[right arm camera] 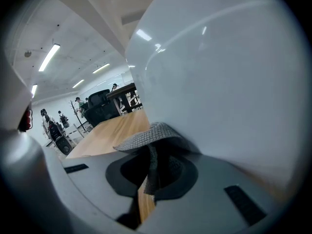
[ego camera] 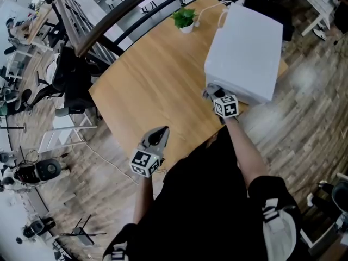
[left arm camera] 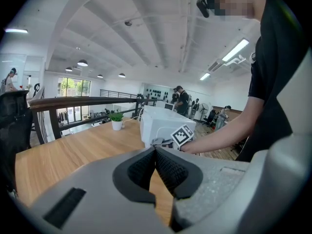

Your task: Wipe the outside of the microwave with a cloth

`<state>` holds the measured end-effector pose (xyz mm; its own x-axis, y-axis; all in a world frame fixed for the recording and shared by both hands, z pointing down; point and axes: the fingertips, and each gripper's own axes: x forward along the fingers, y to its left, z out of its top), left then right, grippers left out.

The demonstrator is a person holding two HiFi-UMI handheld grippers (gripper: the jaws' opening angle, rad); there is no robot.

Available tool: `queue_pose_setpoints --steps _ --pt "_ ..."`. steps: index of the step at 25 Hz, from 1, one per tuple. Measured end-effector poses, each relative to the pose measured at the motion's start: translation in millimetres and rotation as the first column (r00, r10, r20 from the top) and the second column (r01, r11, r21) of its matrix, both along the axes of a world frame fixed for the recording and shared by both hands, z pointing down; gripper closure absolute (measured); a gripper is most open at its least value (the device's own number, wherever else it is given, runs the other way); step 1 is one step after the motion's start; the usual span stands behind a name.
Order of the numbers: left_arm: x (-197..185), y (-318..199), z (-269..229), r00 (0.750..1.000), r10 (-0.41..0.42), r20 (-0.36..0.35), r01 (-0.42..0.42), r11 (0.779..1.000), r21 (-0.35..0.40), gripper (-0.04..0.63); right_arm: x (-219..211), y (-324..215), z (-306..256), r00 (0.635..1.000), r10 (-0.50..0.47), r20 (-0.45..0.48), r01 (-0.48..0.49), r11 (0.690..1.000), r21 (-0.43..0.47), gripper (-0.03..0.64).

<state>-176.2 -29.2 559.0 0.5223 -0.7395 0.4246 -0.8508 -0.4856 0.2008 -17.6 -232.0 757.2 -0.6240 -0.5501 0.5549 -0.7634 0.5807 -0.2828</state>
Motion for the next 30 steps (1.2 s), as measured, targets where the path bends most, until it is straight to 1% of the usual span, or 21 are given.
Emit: queue_pose_setpoints --steps 6,16,23,30 --pt "1 -5 2 1.000 0.026 -0.003 -0.026 1.000 0.005 0.595 10 2 3 1.000 0.018 -0.008 -0.018 1.000 -0.009 0.600" --pt "12 -9 1 0.997 0.076 -0.011 -0.075 0.997 0.017 0.595 40 10 5 0.997 0.059 -0.044 -0.060 0.998 -0.006 0.600" --pt "20 -11 4 0.994 0.104 -0.016 -0.103 0.995 0.017 0.595 67 15 10 0.994 0.087 -0.070 -0.088 0.996 -0.010 0.600" --pt "29 -13 5 0.989 0.149 -0.017 -0.149 0.989 0.013 0.595 96 22 13 0.988 0.128 -0.090 -0.129 0.992 -0.011 0.600"
